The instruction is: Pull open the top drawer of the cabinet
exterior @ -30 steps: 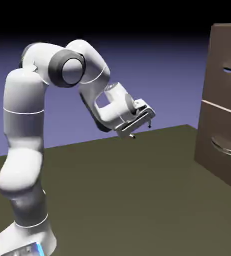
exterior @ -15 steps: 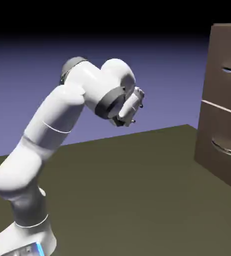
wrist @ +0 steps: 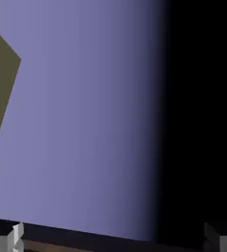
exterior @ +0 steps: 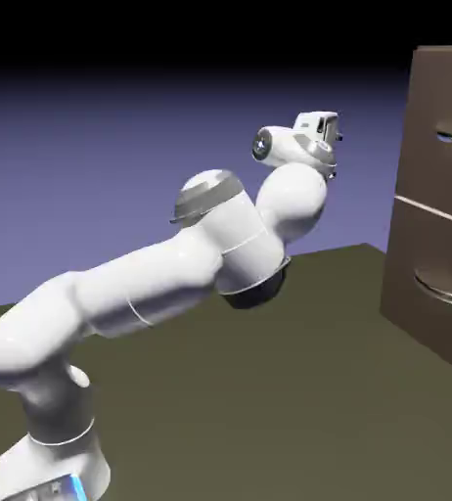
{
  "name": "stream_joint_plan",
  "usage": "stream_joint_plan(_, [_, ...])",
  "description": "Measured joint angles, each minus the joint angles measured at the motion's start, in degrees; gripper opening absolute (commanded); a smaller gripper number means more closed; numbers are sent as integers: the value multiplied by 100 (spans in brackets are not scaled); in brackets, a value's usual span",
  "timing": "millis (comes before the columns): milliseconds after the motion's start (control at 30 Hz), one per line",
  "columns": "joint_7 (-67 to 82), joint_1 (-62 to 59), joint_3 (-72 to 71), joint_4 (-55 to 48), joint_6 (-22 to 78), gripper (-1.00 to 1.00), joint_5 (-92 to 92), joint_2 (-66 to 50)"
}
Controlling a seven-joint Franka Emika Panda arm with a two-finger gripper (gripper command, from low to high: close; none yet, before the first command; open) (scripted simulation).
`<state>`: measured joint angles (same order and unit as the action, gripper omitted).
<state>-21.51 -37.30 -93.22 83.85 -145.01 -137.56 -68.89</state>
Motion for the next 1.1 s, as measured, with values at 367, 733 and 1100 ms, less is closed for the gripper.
stream_joint_plan(367, [484, -56, -1077, -1500, 97, 0, -1504, -1188])
stream_joint_plan(733, [1148, 957, -1122, -3180, -533, -100, -1339, -1278])
stream_joint_plan(1100, [385, -379, -1189, -896, 373, -100, -1618, -1290])
